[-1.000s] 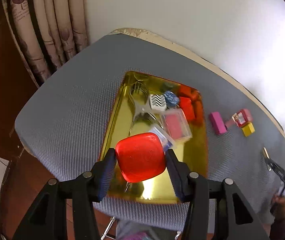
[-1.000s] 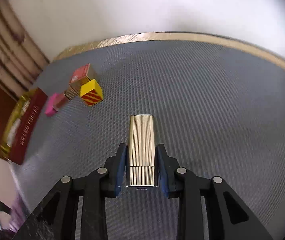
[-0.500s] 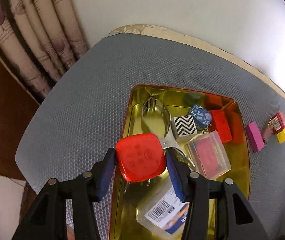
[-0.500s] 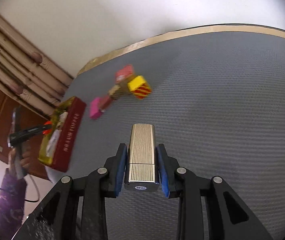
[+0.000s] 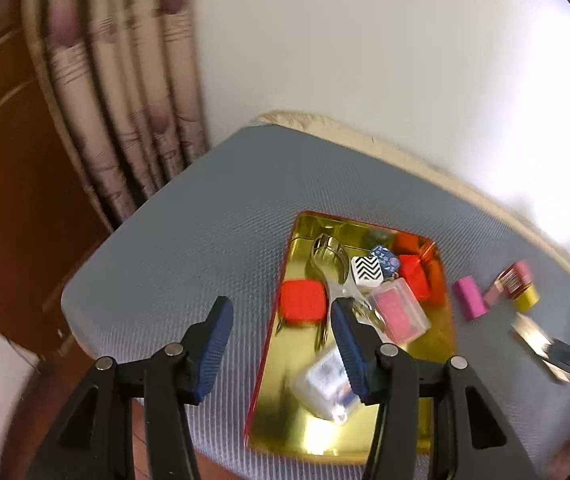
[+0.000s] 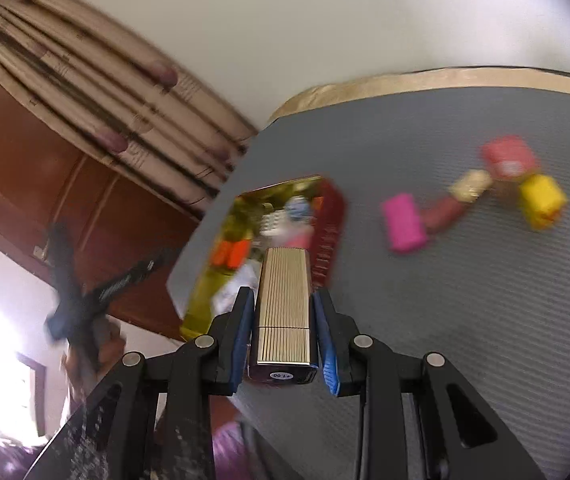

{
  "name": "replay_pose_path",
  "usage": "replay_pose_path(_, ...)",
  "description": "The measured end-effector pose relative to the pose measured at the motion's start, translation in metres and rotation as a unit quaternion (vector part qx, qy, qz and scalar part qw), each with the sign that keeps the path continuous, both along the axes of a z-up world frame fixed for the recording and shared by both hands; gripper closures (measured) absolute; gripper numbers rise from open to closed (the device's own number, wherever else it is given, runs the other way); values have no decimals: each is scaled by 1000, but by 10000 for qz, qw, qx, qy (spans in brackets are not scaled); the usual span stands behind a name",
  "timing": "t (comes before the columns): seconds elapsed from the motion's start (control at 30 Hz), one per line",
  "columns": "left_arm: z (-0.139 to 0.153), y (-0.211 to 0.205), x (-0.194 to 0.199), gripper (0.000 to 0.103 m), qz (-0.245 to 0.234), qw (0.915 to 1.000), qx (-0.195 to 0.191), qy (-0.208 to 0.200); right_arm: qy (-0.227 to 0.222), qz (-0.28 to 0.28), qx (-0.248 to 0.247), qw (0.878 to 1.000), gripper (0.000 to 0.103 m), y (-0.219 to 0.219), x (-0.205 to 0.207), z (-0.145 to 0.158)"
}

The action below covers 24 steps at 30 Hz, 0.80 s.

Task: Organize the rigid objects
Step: 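Carry the red case into the tin with the left tool while the right tool grasps the gold lighter, then carry the gold ribbed lighter with the right tool into the tin and release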

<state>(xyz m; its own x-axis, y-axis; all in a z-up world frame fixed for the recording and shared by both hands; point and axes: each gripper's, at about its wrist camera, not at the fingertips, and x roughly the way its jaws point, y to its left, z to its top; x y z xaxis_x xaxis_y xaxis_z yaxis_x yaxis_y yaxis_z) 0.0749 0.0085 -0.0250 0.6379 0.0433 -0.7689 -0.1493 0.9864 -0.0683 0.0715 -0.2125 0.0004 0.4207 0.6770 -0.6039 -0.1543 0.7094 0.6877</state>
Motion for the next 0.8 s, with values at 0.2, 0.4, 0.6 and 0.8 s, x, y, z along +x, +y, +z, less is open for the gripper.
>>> replay_pose_path(0.2,-16,18,-51,50,206,9996,-166,-38,279,91,-198,9994,75,61,30,-13)
replay_pose_path(0.4,-38,17,-50,50,98,9995,-232,164,292,-121,-661,9973,75,81,42,-24)
replay_pose_path(0.6,-44,16,-49,50,-8,9993,-305,198,380,-256,-985,9941,74,97,45,-35)
replay_pose_path(0.8,-45,14,-50,50,-64,9993,-312,194,315,-266,-1123,9928,73,106,38,-33)
